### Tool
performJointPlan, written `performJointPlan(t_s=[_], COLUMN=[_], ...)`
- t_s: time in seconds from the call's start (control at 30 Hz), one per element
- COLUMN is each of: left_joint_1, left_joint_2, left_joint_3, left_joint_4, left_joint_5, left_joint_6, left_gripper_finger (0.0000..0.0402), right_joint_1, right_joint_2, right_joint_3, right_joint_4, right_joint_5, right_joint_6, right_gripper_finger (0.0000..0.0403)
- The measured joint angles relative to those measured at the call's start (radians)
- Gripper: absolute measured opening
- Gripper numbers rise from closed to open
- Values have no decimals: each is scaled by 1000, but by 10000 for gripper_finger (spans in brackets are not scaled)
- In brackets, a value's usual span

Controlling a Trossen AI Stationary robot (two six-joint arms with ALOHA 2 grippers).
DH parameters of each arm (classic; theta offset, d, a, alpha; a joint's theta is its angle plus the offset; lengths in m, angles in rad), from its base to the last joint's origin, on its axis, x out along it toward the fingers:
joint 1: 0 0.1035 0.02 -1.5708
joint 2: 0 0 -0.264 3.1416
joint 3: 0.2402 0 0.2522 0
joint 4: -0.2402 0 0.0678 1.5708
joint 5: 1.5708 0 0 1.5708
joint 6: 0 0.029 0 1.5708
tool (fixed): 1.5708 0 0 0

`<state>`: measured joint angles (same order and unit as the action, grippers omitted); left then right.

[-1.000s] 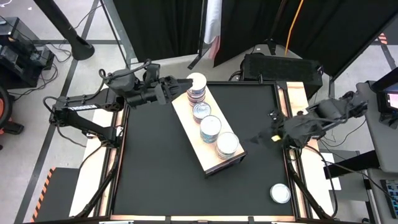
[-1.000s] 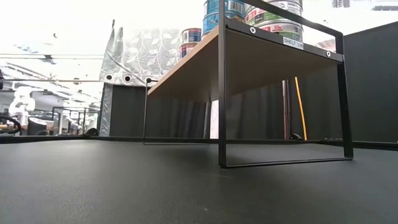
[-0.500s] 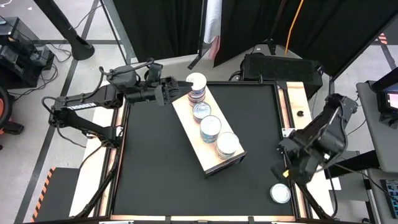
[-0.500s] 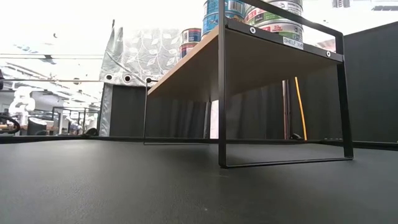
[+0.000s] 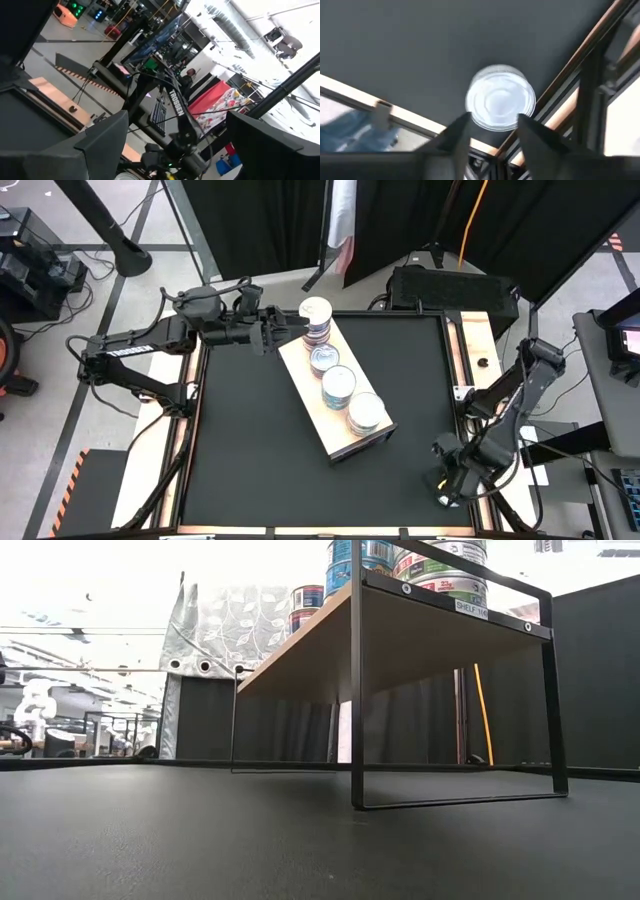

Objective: Stack canned seafood by type on shelf
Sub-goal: Stack the green tuna can on top of the stacked green tuna can on the shelf

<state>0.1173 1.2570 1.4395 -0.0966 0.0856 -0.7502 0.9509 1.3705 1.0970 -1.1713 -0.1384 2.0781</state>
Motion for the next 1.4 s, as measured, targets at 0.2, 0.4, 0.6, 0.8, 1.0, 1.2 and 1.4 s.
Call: performJointPlan(t_s=[0.2, 0.4, 0.6, 0.8, 1.0, 1.2, 1.4], left_joint_1=[-12, -23, -28, -28, -28, -28, -28], left_joint_2=[-14, -22, -24, -25, -25, -25, -25], left_joint_3=[-1, -1, 0, 0, 0, 0, 0], left_joint_4=[-8, -27, -28, -25, -26, -26, -26], left_joint_5=[23, 24, 24, 24, 24, 24, 24], left_joint_6=[-23, -30, -30, -29, -29, -29, -28], left_gripper_finger=[335, 335, 335, 335, 335, 335, 335], right_joint_1=[1, 0, 0, 0, 0, -1, -18], right_joint_2=[-1, 4, 17, 18, 23, 72, 126], right_joint_3=[-154, -247, -287, -298, -299, -297, -293], right_joint_4=[169, 313, 332, 335, 316, 347, 411], right_joint_5=[-74, -66, -50, -44, -42, -52, -59], right_joint_6=[-6, 4, 5, -2, -27, -75, -99], right_gripper_finger=[27, 12, 3, 1, 1, 0, 0])
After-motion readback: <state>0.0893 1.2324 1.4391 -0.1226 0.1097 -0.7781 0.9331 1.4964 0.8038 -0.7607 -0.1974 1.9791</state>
